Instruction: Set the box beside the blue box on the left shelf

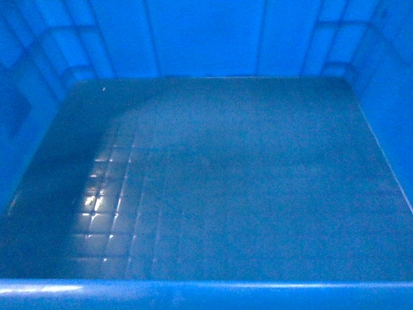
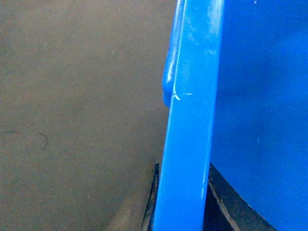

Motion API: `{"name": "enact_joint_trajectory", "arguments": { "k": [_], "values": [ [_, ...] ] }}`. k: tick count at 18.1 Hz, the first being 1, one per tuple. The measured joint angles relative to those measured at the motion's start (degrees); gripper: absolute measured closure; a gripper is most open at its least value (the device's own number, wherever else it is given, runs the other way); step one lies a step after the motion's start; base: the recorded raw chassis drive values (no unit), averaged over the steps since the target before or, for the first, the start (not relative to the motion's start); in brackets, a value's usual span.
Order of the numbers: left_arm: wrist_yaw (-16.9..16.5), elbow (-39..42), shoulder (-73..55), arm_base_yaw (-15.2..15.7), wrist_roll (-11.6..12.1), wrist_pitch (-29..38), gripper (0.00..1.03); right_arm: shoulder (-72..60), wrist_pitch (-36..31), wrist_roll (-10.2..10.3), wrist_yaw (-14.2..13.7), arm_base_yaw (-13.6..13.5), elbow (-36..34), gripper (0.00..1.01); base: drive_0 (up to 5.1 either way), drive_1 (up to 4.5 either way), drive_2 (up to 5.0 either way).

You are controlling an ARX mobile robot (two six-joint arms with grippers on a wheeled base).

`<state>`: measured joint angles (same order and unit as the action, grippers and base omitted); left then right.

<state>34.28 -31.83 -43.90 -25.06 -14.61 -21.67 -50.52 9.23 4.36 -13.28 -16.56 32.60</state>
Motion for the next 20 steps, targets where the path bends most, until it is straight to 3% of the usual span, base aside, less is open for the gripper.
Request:
{"name": "enact_joint_trajectory", "arguments": {
  "k": [20],
  "values": [
    [-0.02, 0.00, 0.00, -0.02, 0.09, -0.07, 0.85, 0.00, -0.02, -0.13, -0.02, 0.04, 0.00, 0.68, -1.5, -1.49, -1.5]
  ]
}}
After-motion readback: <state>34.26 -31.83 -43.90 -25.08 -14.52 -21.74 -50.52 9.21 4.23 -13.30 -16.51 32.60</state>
